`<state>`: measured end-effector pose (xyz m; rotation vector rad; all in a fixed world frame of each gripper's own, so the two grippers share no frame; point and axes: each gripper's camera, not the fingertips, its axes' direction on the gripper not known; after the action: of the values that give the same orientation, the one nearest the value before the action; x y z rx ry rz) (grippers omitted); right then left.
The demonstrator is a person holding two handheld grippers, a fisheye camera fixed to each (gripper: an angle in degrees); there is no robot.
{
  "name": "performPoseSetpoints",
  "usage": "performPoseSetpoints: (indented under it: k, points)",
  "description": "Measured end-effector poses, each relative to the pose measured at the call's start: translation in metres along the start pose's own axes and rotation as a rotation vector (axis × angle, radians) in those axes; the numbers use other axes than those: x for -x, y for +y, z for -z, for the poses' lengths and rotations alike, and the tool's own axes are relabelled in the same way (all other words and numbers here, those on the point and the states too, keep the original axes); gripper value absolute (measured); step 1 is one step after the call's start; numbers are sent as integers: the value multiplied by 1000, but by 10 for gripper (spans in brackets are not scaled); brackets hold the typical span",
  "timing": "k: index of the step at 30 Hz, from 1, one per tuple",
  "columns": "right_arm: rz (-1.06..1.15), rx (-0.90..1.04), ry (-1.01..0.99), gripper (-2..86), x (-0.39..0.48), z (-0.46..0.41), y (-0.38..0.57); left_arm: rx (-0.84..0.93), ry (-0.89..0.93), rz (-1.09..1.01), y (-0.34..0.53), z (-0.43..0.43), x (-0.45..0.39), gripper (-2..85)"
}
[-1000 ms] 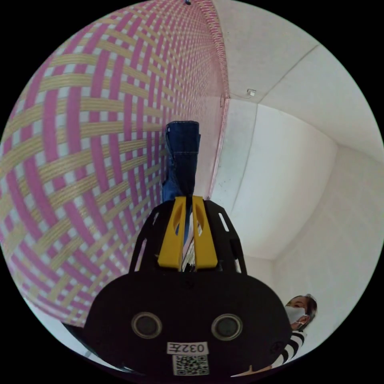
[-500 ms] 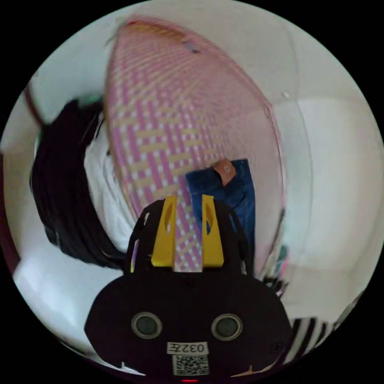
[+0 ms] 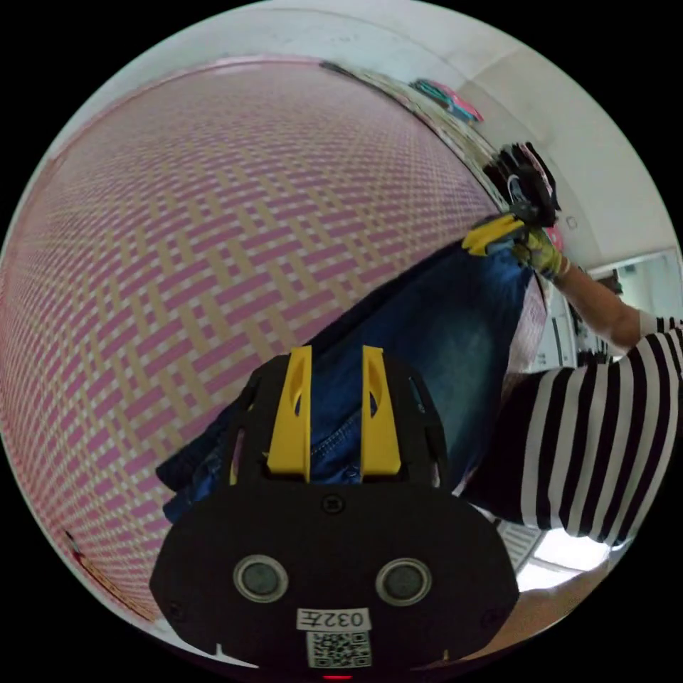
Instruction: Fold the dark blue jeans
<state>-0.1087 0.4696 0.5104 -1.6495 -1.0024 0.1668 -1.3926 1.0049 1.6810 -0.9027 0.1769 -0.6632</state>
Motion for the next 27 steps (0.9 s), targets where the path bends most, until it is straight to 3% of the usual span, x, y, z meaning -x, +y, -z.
performPoseSetpoints:
  k: [5,13,20,27]
  points:
    - [163,218,88,58,2,-23,-24,118,-9,-109,-31,-26,-6,106]
    - [221,328,139,17,2,-35,-28,216,-51,-186,-61,-52,-21,77]
    - [233,254,172,-9,18,-14,-17,204,-36,-200,-77,-51,-33,-3]
    - [190,146,198,-9,31,17,-8,114,-68,-197,-97,-27,-45,-7]
